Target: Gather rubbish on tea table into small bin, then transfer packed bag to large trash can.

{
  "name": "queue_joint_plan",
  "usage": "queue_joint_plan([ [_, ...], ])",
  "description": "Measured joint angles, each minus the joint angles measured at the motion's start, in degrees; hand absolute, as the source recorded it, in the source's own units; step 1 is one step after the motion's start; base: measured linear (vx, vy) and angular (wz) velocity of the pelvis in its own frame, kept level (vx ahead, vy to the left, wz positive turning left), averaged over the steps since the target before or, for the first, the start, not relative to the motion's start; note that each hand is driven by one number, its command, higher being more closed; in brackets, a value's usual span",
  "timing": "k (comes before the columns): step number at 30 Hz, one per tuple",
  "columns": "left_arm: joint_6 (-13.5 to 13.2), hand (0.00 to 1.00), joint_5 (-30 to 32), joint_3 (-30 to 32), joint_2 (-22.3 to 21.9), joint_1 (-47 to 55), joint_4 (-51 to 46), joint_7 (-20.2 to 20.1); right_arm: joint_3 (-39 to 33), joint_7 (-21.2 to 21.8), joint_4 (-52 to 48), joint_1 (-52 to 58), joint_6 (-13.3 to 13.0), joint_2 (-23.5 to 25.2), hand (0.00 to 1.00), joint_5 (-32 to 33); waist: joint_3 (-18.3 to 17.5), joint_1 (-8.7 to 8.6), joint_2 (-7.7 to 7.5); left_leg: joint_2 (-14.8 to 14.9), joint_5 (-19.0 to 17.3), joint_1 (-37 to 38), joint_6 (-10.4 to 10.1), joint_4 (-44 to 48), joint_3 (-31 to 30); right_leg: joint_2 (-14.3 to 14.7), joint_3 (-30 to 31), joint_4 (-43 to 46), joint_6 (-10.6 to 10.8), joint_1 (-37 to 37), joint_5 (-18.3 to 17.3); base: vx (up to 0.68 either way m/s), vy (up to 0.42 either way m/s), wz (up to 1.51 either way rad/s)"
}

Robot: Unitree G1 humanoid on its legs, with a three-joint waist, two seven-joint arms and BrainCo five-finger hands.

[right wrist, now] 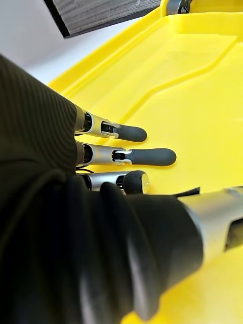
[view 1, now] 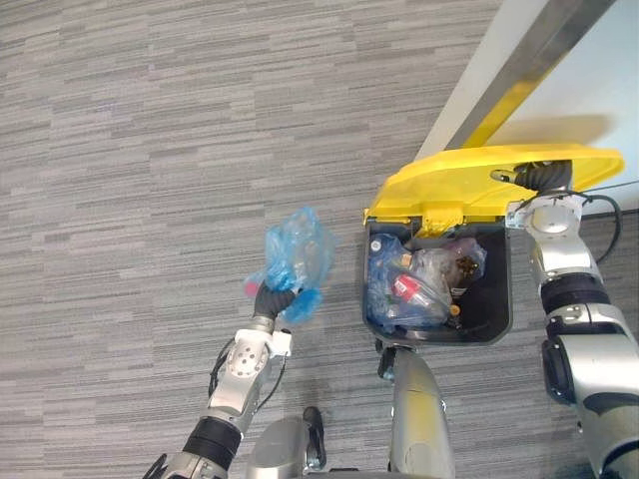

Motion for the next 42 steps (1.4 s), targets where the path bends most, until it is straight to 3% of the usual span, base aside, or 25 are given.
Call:
queue_joint_plan([
  [2,-0.1,1.00,0.0,-0.9,0.0,-0.3,-0.5,-0.6,0.3,0.1,-0.2,-0.1,0.0,-0.2,0.00,0.0,0.2,-0.01,-0.25,-0.1,-0.4,-5.6,0.2,10.8,-0.1,-1.0,1.4,-0.5,-0.1,0.1,0.6,0.01,0.055,-0.13],
  [3,-0.3,1.00,-0.1,-1.7,0.4,-1.0,-1.4,-0.9,0.7,0.0,-0.2,-0.5,0.0,0.0,0.00,0.1,0.5,-0.06,-0.11,1.5,-4.5,-8.8,5.5,11.4,0.2,-1.1,1.4,-1.2,0.6,0.1,1.6,-0.11,0.042,0.02],
  [4,-0.4,1.00,-0.1,-2.7,1.1,-2.2,-1.8,-1.0,0.9,0.0,-0.4,-0.8,0.0,-0.1,0.00,0.0,0.8,-0.61,0.11,3.5,-5.1,-9.0,4.9,6.4,-0.2,-1.0,0.9,-0.8,0.9,-0.1,1.8,-0.13,0.034,-0.10],
  [5,-0.3,1.00,-0.1,-4.2,1.4,-3.4,-1.8,-1.1,1.0,0.0,-0.6,-1.2,-0.1,-0.1,0.00,0.0,1.8,-0.32,-0.92,2.2,-5.7,-7.7,4.3,4.9,-0.1,-1.5,1.7,1.0,1.5,-1.3,2.1,-0.12,0.046,0.03],
  [8,-0.2,1.00,-0.1,-7.6,1.8,-4.0,-2.9,-1.5,1.4,0.3,-0.8,-1.1,-0.1,0.7,0.00,0.0,2.4,-0.03,-1.18,1.5,-5.5,-8.1,4.4,7.5,1.5,-1.9,2.3,0.5,4.1,-0.9,4.6,-0.08,0.117,-0.18],
  [20,-0.3,1.00,-0.2,-18.4,-0.6,-11.9,-8.3,-3.2,1.4,0.4,-12.3,3.0,0.0,5.9,0.00,0.0,2.4,0.09,-1.22,5.1,-5.7,-9.8,4.0,14.1,6.4,0.5,2.6,0.2,3.1,-0.8,3.8,0.00,-0.027,-0.13],
  [22,-0.3,1.00,-0.4,-19.6,-1.3,-13.6,-9.3,-3.2,1.4,0.5,-13.7,3.5,0.0,6.9,0.00,0.0,2.4,0.14,-1.22,5.9,-6.5,-10.7,3.0,15.7,6.4,1.1,2.5,0.1,3.1,-1.0,3.7,-0.06,-0.059,-0.06],
  [28,-0.3,1.00,-2.4,-23.7,-3.5,-18.1,-10.1,-3.2,2.1,2.1,-16.6,3.5,0.0,8.8,0.00,0.0,2.4,0.57,-1.23,8.6,-9.5,-12.6,2.7,17.8,6.6,3.1,1.6,1.6,3.1,-3.0,3.8,-0.08,-0.104,-0.02],
  [36,-0.3,1.00,-4.0,-26.3,-7.0,-23.2,-12.4,-3.1,6.1,4.7,-19.2,3.4,-0.2,8.6,0.00,0.0,2.4,1.11,-1.35,11.0,-11.6,-14.6,2.8,19.6,7.7,5.3,1.8,1.8,1.8,-5.0,4.7,-0.07,-0.085,-0.11],
  [42,-0.3,1.00,-3.8,-25.9,-7.5,-28.8,-9.4,-2.9,6.1,4.8,-21.1,2.7,-0.4,8.6,0.00,0.0,2.4,1.09,-1.56,12.0,-10.7,-16.1,1.1,19.6,8.2,6.8,1.8,0.4,0.7,-6.6,5.5,0.02,-0.048,-0.08],
])
